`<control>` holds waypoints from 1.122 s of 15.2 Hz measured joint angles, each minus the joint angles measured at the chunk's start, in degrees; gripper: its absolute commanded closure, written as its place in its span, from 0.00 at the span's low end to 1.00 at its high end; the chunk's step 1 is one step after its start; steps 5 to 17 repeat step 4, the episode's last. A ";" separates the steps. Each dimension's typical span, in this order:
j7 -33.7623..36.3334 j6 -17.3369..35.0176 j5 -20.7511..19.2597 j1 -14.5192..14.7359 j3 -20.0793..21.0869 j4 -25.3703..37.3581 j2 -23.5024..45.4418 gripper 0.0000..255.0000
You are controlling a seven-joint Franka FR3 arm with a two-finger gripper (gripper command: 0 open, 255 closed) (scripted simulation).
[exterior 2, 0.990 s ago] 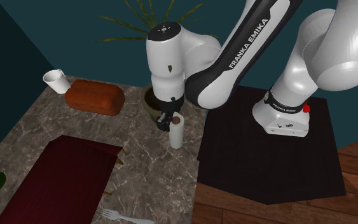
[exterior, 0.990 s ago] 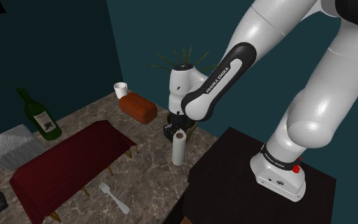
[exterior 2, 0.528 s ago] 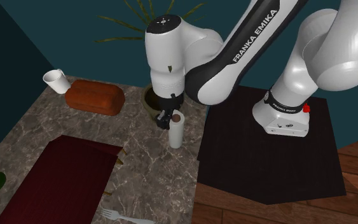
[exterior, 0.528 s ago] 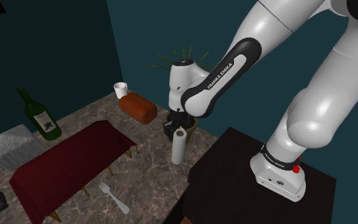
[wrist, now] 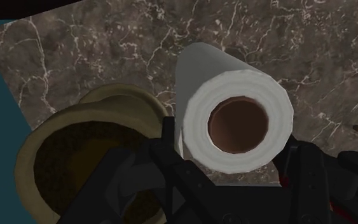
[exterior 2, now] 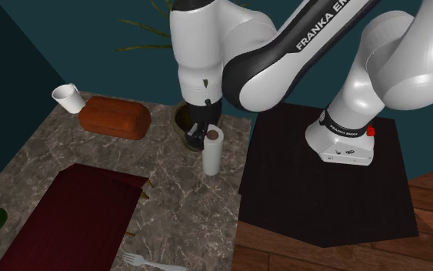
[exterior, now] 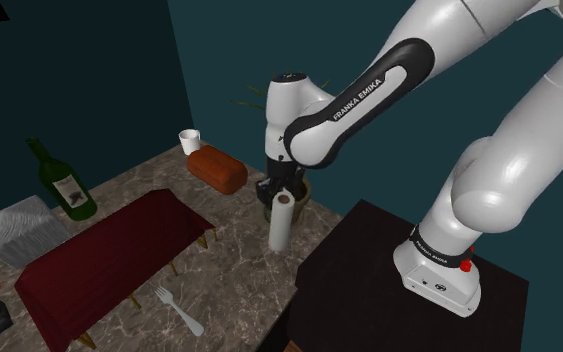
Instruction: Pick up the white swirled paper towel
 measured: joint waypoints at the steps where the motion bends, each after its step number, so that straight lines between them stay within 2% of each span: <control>1: -0.10 -1.02 0.28 0.10 -0.05 0.10 -0.94 1.00; 4: -0.34 -3.11 0.62 0.18 -0.26 0.53 -2.61 1.00; 17: -0.34 -3.11 0.62 0.18 -0.26 0.53 -2.61 1.00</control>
